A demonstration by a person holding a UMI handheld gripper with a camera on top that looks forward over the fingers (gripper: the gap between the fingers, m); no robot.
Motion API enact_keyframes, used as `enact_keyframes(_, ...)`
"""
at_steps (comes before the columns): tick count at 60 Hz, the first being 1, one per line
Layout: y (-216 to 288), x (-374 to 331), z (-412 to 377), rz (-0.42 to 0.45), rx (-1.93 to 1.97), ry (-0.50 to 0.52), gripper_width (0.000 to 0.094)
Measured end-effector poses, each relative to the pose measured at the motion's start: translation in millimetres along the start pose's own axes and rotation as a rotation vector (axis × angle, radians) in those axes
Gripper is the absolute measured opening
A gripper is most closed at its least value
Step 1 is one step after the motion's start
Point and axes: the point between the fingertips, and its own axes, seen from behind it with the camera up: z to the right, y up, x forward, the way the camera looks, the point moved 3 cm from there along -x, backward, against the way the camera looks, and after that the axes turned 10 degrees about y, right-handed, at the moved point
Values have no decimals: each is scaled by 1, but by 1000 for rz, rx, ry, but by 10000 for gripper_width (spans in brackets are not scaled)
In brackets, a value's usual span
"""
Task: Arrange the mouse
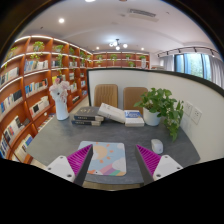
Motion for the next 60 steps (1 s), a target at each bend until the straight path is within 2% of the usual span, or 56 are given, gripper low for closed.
enact_keyframes(6, -17, 19, 3, -36, -13, -19, 838)
enact_keyframes(29, -142, 53, 177, -231, 61, -202, 832)
enact_keyframes(44, -135, 118, 252, -250, 103, -207, 829)
enact_keyframes(60, -108, 197, 277, -247, 116, -162, 817)
